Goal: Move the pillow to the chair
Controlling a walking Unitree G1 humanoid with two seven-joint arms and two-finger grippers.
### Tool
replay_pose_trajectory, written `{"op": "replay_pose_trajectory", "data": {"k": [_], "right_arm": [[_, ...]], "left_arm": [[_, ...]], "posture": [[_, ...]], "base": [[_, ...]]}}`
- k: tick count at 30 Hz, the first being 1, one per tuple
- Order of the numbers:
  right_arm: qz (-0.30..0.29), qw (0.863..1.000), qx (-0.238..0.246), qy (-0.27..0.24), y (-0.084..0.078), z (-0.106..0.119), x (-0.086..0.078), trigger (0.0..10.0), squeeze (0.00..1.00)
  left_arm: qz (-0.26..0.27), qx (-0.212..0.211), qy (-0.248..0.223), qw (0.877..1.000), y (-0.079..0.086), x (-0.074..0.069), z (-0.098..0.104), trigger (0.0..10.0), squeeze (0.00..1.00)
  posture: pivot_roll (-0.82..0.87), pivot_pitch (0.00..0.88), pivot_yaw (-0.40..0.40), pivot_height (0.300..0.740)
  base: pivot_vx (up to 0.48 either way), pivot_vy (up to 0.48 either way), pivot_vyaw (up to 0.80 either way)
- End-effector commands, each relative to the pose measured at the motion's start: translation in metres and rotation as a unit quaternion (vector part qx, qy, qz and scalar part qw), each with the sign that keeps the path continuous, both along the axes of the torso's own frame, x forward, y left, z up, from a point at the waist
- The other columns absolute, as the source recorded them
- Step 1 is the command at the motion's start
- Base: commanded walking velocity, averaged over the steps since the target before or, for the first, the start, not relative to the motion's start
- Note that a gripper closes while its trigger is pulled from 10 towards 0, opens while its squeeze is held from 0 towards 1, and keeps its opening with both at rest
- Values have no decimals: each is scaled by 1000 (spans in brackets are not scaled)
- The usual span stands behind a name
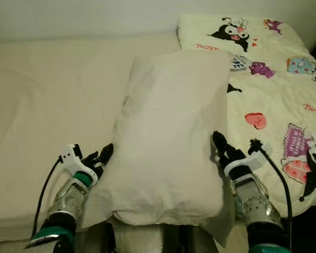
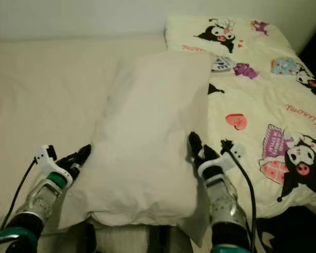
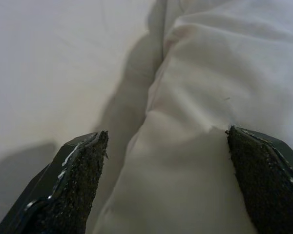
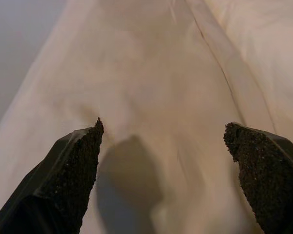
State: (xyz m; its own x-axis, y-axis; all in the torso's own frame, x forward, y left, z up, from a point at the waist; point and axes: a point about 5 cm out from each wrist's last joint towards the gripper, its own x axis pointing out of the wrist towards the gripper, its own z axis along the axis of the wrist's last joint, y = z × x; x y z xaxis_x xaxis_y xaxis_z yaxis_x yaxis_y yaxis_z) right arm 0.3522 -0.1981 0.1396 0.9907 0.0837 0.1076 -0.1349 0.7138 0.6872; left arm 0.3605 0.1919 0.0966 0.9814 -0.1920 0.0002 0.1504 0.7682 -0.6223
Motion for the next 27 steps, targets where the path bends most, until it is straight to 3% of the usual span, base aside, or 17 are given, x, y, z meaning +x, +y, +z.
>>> {"op": "replay_pose_trajectory", "data": {"k": [1, 5, 6, 8, 13, 14, 17, 22, 24, 27], "right_arm": [[16, 1000, 6, 12, 5, -8, -7, 10000, 1000], [67, 998, 11, 19, 21, -12, -17, 10000, 1000], [104, 994, 15, 29, 31, -15, -22, 10000, 1000], [118, 992, 14, 32, 35, -15, -24, 10000, 1000], [192, 980, 33, 28, 60, -14, -36, 10000, 1000], [192, 980, 33, 28, 60, -14, -36, 10000, 1000], [233, 971, 32, 27, 74, -14, -43, 10000, 1000], [255, 966, 26, 30, 80, -15, -47, 10000, 1000], [287, 957, 3, 49, 89, -23, -53, 10000, 1000], [371, 927, -27, 54, 109, -29, -65, 10000, 1000]], "left_arm": [[18, -4, 30, 999, 4, -6, -13, 10000, 1000], [36, -21, 37, 998, 8, -4, -11, 10000, 1000], [24, -44, 32, 998, 4, -1, -8, 10000, 1000], [12, -55, 29, 998, 0, 0, -7, 10000, 1000], [-76, -110, 44, 990, -34, -6, -19, 10000, 1000], [-76, -110, 44, 990, -34, -6, -19, 10000, 1000], [-126, -150, 69, 978, -54, -17, -33, 10000, 1000], [-154, -163, 82, 971, -63, -23, -39, 10000, 1000], [-180, -178, 93, 963, -71, -34, -51, 10000, 1000], [-174, -202, 86, 960, -62, -44, -59, 10000, 1000]], "posture": [[-262, 327, 63, 602], [-271, 329, 66, 602], [-271, 336, 69, 602], [-272, 337, 73, 602], [-273, 322, 82, 602], [-273, 322, 82, 602], [-267, 316, 84, 602], [-256, 309, 85, 602], [-225, 293, 87, 602], [-187, 266, 79, 602]], "base": [[0, 0, 0], [0, 0, 0], [0, 0, 0], [0, 0, 0], [0, 0, 0], [0, 0, 0], [0, 0, 0], [0, 0, 0], [0, 0, 0], [0, 0, 0]]}}
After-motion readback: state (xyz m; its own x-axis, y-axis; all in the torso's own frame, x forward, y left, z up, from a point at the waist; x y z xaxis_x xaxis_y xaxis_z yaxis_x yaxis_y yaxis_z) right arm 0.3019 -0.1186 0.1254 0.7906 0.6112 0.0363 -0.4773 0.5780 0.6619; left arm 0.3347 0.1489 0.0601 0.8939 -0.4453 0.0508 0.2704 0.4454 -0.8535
